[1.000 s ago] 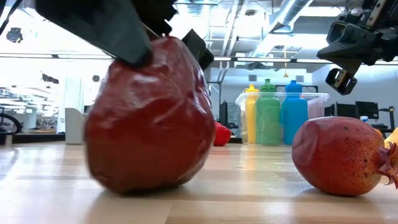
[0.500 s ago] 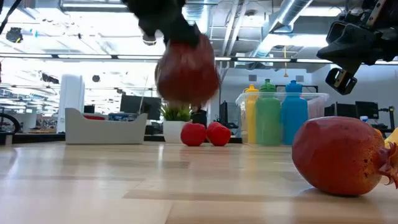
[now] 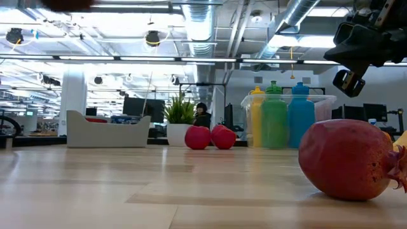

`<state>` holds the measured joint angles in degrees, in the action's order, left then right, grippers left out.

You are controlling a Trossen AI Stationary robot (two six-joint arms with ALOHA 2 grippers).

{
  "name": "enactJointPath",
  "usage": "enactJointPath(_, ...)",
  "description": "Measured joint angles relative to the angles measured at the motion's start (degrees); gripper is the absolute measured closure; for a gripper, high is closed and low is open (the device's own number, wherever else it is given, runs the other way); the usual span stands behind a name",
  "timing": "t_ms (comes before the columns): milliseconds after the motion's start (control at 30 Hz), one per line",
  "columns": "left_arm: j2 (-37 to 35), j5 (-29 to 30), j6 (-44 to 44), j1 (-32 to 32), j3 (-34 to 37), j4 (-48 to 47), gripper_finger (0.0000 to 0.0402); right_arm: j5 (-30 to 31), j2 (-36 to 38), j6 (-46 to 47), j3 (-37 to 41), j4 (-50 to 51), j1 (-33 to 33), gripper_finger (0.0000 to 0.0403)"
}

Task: Pick & Place Food Item
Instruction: Put the dark red apple into the bottom transparent bin

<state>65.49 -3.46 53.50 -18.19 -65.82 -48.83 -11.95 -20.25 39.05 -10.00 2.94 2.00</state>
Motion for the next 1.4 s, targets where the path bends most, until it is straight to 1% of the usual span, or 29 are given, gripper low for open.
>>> enactJointPath(100, -2.89, -0.01, 8.36, -5.90, 0.00, -6.49, 0.0150, -0.02, 0.00, 0.00, 0.00, 0.00, 0.02, 0.0397)
enactJointPath(200, -3.63, 0.16, 16.54, -11.91, 0.00, -10.69, 0.0150, 0.00, 0.00, -0.01, 0.00, 0.00, 0.02, 0.0397)
enactJointPath(267, -3.22, 0.20, 19.26, -15.34, 0.00, -12.35, 0.0149, -0.01, 0.00, -0.01, 0.00, 0.01, 0.00, 0.0397)
enactJointPath(333, -1.91, 0.85, 19.69, -18.40, 0.00, -12.86, 0.0149, 0.00, 0.00, -0.02, 0.00, 0.02, 0.02, 0.0397)
enactJointPath(400, 0.02, 1.83, 18.22, -20.99, 0.00, -13.03, 0.0150, -0.02, 0.00, -0.02, 0.00, 0.02, 0.02, 0.0397)
enactJointPath(533, 5.19, 1.33, 10.52, -24.51, 0.00, -12.71, 0.0150, 0.00, 0.00, -0.01, 0.00, 0.02, 0.01, 0.0397)
enactJointPath(667, 10.97, -2.73, 2.36, -27.41, 0.00, -10.43, 0.0150, -0.01, 0.00, 0.00, 0.00, 0.02, 0.00, 0.0397)
enactJointPath(767, 15.19, -6.25, -1.64, -29.28, 0.00, -7.74, 0.0150, -0.02, 0.00, 0.00, 0.00, 0.02, 0.00, 0.0397)
enactJointPath(933, 20.32, -7.11, -6.30, -31.34, 0.00, -4.96, 0.0150, -0.01, 0.00, 0.00, 0.00, 0.02, 0.02, 0.0397)
enactJointPath(1033, 22.10, -7.09, -8.23, -31.38, 0.00, -4.57, 0.0150, -0.02, 0.00, 0.00, 0.00, 0.02, 0.00, 0.0397)
enactJointPath(1167, 23.11, -7.11, -8.53, -31.38, 0.00, -3.67, 0.0147, -0.01, 0.00, 0.00, 0.00, 0.02, 0.00, 0.0397)
enactJointPath(1400, 23.19, -7.59, -9.77, -32.25, 0.02, -1.23, 0.0116, -0.02, 0.02, 0.00, 0.00, 0.02, 0.00, 0.0397)
